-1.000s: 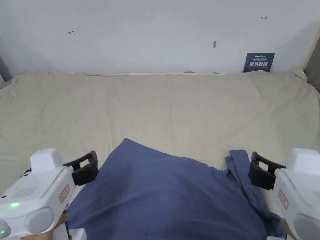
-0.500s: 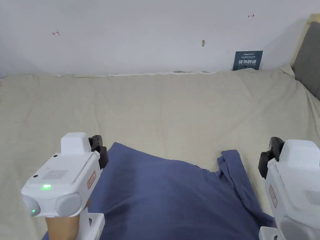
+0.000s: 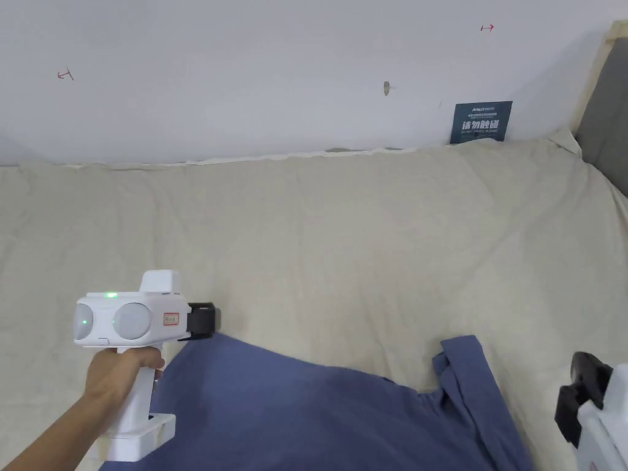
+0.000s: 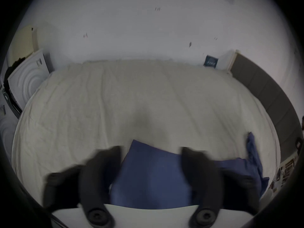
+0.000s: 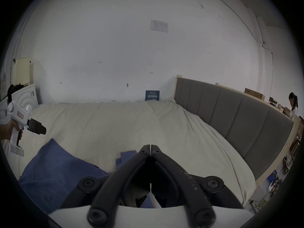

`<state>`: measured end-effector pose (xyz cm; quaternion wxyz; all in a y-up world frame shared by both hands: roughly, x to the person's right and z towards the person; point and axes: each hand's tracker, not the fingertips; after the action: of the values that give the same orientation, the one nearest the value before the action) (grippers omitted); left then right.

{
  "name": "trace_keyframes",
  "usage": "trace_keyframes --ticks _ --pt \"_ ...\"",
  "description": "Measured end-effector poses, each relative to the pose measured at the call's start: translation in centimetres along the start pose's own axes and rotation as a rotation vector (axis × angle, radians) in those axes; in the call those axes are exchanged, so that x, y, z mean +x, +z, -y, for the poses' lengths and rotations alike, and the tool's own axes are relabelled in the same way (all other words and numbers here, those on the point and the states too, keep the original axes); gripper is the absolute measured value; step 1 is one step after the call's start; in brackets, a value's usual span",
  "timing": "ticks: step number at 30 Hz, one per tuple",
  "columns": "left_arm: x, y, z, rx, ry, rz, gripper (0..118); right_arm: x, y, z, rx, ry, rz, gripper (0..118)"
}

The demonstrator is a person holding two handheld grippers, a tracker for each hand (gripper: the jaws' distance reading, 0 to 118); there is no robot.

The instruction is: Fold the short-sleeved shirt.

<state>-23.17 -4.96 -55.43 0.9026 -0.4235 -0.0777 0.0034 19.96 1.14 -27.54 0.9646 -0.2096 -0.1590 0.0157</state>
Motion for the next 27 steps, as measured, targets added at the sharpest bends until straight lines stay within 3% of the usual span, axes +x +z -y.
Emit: trace_keyframes --ticks 2,6,7,9,11,13,14,18,20,24,27 --pt "-0.1 -3.0 -0.1 -0.033 0.006 -0.040 101 0.2 -1.2 0.5 -0.033 -0.004 0.012 1" --pt "-0.7 -8.1 0.6 -0.137 -0.013 -0.121 97 1.0 -3.0 1.6 -0.086 -0.021 0.046 1" --pt "-0.7 -8.9 1.0 -0.155 -0.014 -0.119 89 1.2 -3.3 1.8 -0.099 -0.021 0.059 1" --pt "-0.7 -9.6 2.0 -0.176 -0.021 -0.073 56 1.6 -3.8 2.2 -0.118 -0.024 0.075 1" --pt "-0.1 -9.0 2.1 -0.112 -0.023 -0.088 49 2.6 -4.3 2.9 -0.139 -0.028 0.082 1" --pt "0.3 -8.3 2.2 -0.085 -0.072 -0.080 13 3.0 -4.5 3.4 -0.167 -0.042 0.086 1" --pt "0.6 -8.2 2.2 -0.087 -0.108 -0.104 3 3.7 -4.7 4.0 -0.186 -0.050 0.086 1" --pt "0.9 -5.8 2.2 -0.007 -0.082 -0.119 3 5.1 -5.2 6.0 -0.326 -0.089 0.063 6" --pt "1.4 -2.7 2.4 0.071 -0.050 -0.090 3 5.8 -5.6 7.3 -0.397 -0.130 0.022 22" --pt "2.3 2.7 2.7 0.142 -0.051 -0.036 3 6.1 -6.9 10.1 -0.529 -0.118 -0.041 92" --pt "2.7 6.2 3.2 0.177 -0.045 -0.002 3 5.2 -7.2 11.7 -0.561 -0.100 -0.064 94"
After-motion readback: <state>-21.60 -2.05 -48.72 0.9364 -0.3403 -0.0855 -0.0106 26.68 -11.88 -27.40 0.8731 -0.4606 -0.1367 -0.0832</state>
